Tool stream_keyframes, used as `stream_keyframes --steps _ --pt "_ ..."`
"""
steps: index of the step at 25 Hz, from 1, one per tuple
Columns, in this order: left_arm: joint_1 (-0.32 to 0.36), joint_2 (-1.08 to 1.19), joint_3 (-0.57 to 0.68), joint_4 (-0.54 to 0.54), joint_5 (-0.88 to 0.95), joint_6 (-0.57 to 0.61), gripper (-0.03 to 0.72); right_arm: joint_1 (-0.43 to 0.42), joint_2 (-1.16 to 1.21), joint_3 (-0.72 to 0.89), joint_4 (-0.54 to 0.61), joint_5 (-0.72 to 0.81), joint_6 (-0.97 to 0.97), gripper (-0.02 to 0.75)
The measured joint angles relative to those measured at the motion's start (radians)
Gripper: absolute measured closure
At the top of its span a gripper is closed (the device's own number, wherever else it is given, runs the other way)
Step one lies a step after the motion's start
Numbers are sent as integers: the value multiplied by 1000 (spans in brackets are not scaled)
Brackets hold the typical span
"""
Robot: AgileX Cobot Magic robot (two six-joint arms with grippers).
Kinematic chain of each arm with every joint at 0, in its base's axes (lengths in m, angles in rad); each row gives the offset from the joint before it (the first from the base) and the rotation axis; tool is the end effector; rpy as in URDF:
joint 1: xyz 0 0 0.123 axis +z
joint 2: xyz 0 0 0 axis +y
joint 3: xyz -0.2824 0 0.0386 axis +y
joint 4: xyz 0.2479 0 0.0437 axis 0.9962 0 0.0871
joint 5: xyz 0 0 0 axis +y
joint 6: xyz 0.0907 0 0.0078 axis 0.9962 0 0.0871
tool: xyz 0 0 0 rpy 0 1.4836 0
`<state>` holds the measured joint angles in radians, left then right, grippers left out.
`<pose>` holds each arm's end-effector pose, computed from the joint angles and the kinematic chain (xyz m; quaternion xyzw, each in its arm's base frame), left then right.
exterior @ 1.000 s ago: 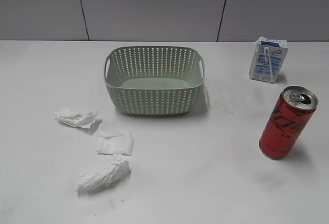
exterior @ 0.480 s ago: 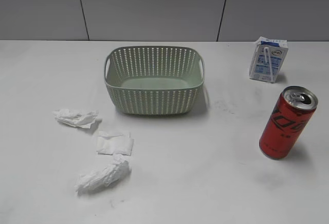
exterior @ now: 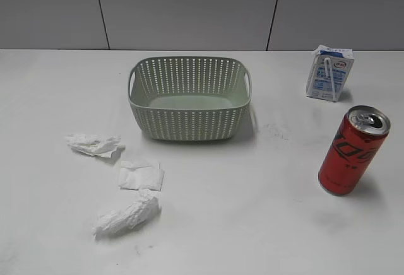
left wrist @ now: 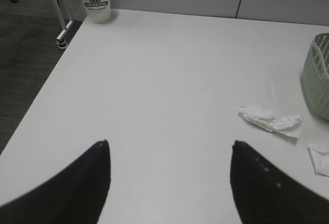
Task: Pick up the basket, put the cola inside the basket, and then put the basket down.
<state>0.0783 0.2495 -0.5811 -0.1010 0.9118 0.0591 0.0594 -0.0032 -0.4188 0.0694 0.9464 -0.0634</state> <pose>0.0365 -0.0044 0.3093 -0.0143 0.8571 -0.0148 0.5148 0.0077 0.0056 0.2636 -0.0497 0.8417 0.0336 0.5367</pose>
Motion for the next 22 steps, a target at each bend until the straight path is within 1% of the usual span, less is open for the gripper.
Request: stream_keyframes --steps 8,12,16,19,22 --pt "0 378 -137 -51 -102 2 137 0 0 0 5 0 0 166" --pt "0 573 -251 -78 -143 29 138 0 0 0 5 0 0 166" --pt "-4 779 -402 -96 -145 44 141 0 0 0 6 0 0 166" --pt "-45 934 -522 -112 -137 48 142 0 0 0 6 0 0 166" --pt "-127 1080 -630 -115 -135 48 142 0 0 0 6 0 0 166"
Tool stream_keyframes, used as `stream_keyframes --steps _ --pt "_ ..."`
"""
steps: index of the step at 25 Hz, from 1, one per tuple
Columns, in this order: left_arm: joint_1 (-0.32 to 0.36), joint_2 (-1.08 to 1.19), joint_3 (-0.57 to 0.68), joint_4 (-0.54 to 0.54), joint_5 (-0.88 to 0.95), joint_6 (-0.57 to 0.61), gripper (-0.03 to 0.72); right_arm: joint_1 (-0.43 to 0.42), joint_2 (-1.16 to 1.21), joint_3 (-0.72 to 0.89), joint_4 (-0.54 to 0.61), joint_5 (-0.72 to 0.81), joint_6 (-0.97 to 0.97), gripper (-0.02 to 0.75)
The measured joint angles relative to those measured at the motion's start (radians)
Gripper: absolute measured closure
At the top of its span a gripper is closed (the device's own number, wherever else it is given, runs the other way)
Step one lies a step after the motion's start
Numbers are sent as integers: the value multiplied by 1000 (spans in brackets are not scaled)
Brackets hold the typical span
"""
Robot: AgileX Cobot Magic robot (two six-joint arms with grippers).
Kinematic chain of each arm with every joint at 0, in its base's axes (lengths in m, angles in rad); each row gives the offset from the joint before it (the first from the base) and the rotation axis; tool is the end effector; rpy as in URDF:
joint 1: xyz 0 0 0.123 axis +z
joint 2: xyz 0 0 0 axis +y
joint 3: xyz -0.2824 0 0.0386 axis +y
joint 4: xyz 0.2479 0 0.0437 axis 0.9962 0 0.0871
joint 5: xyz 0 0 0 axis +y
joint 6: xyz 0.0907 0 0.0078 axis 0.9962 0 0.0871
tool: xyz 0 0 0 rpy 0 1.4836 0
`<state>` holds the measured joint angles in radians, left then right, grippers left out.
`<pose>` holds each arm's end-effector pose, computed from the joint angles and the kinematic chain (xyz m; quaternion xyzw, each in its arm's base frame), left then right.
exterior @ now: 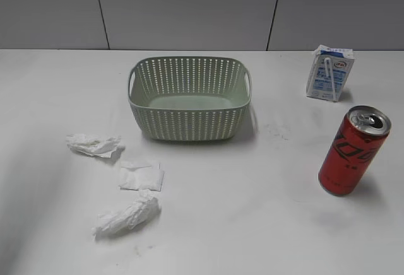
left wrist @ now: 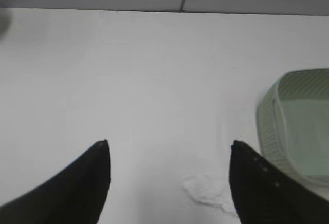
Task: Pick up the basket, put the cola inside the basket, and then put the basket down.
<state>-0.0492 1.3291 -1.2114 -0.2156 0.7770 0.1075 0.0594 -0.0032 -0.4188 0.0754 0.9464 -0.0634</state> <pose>0.2831 -0.0276 0.3563 0.0293 0.9232 -0.0877 0.3730 0.0077 0.0060 0.2636 -0.0496 0.8416 0.0366 0.5366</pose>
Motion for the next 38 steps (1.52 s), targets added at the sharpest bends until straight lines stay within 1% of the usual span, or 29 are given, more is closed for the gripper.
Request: stream_keyframes --steps 3,6,10,14,19,30,32,34,36,38 --pt "-97 149 -108 -4 14 -5 142 0 0 0 0 0 0 166" --pt "-179 311 -217 -4 78 -35 142 0 0 0 0 0 0 166" --pt "-266 492 -365 -4 149 -87 142 0 0 0 0 0 0 164" --pt "-325 631 -498 6 211 -129 143 0 0 0 0 0 0 164" --pt "-357 770 -593 45 263 -180 143 0 0 0 0 0 0 165" --pt "-362 932 -606 56 259 -217 149 0 0 0 0 0 0 165" --pt "-362 946 -607 56 259 -234 178 0 0 0 0 0 0 165" --pt "-362 946 -609 56 258 -246 249 0 0 0 0 0 0 165" --pt "-362 946 -615 55 259 -254 352 0 0 0 0 0 0 165" --pt "-362 946 -619 52 262 -258 499 0 0 0 0 0 0 165"
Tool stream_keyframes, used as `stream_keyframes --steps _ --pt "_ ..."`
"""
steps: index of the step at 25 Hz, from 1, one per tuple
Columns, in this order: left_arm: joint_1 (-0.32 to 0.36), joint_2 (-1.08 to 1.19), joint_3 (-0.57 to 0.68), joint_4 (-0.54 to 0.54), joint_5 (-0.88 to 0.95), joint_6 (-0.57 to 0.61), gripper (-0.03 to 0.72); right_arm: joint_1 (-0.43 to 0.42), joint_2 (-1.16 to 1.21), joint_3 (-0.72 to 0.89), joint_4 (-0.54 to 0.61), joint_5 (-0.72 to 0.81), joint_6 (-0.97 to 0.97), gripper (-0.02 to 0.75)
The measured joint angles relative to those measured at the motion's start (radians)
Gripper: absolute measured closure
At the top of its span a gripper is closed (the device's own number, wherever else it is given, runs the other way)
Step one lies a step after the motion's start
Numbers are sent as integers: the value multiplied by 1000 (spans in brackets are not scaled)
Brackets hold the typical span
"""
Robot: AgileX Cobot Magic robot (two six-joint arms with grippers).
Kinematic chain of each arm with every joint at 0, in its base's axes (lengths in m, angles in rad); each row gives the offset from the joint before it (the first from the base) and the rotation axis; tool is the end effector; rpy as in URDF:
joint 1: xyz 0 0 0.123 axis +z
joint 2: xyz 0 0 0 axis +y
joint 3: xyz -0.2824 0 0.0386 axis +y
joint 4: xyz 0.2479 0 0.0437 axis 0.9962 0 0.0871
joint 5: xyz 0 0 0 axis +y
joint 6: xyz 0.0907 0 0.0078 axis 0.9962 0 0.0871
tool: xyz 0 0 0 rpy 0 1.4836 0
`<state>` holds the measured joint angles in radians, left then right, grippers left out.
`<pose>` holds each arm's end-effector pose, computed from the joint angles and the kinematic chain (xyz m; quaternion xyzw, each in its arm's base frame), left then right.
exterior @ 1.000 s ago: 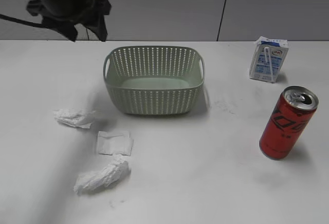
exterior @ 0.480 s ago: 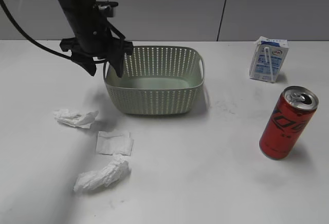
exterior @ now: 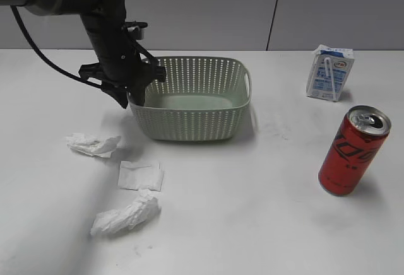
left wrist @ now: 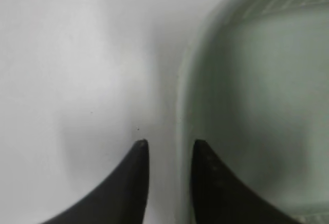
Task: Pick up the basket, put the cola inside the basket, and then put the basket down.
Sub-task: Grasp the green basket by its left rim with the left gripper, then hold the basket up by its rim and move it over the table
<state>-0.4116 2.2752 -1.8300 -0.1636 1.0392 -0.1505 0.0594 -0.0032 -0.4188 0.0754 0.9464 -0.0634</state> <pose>0.4264 -0.2001 0.1572 0.0944 0.9890 -0.0948 0.0625 0.0077 0.0060 0.2636 -0.0496 0.8416 0.0366 0.5366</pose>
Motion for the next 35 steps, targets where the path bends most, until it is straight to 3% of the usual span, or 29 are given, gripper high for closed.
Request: stream_keyframes --steps 2,4,15,18,26,35 --pt "0 1 -14 -5 21 -2 631 0 0 0 0 0 0 165" --pt "0 1 -40 -9 45 -9 688 0 0 0 0 0 0 165" --pt "-1 -115 -61 -16 174 -111 691 0 0 0 0 0 0 165" --pt "-7 -211 35 -18 170 -137 691 0 0 0 0 0 0 165" --pt "-69 -534 550 -89 -134 -185 691 0 0 0 19 0 13 166" --pt "-78 -562 614 -24 -146 -187 691 0 359 -143 53 18 32 166"
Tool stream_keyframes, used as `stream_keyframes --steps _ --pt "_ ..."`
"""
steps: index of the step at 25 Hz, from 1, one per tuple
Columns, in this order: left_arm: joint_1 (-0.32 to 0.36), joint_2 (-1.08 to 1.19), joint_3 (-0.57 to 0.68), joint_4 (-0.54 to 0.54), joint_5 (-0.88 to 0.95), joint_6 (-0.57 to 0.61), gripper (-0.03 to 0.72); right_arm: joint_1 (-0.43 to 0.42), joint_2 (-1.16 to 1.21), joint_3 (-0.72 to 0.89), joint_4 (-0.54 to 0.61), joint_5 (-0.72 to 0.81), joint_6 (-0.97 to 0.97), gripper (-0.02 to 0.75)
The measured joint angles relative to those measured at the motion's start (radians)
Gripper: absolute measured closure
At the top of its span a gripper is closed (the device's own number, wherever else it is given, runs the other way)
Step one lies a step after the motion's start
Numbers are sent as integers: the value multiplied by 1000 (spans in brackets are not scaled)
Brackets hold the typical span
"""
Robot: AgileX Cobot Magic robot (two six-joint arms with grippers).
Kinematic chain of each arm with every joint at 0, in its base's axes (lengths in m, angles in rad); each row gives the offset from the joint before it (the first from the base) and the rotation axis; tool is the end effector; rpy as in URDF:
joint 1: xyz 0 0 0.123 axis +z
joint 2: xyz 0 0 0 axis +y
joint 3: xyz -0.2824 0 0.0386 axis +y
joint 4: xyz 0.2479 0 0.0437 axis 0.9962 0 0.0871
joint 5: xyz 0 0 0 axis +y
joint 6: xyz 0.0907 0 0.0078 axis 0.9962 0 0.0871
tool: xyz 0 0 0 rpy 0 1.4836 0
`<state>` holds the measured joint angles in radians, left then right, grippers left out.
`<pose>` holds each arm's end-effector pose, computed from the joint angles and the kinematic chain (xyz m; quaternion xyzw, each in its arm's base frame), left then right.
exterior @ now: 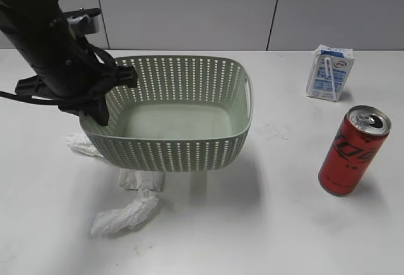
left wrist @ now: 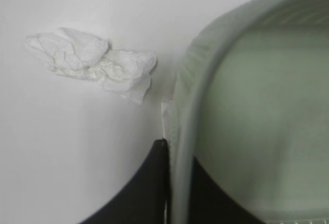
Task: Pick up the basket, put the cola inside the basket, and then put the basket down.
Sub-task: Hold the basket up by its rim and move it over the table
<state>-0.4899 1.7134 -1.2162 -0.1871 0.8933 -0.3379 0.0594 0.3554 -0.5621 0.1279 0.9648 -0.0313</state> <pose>0.2951 -0.1723 0.2305 0.0267 0.9876 -0.1266 0.0894 0.0527 0.0127 0.2950 -0.0308 0.8982 0.0692 0.4331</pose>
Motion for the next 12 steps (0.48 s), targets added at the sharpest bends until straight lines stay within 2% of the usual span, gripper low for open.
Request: stream_keyframes --steps 6,12 --pt "-3 3 0 1 -4 0 691 0 398 -222 89 44 31 162" --pt "-5 22 0 -25 -29 0 691 21 724 -411 119 42 -25 85"
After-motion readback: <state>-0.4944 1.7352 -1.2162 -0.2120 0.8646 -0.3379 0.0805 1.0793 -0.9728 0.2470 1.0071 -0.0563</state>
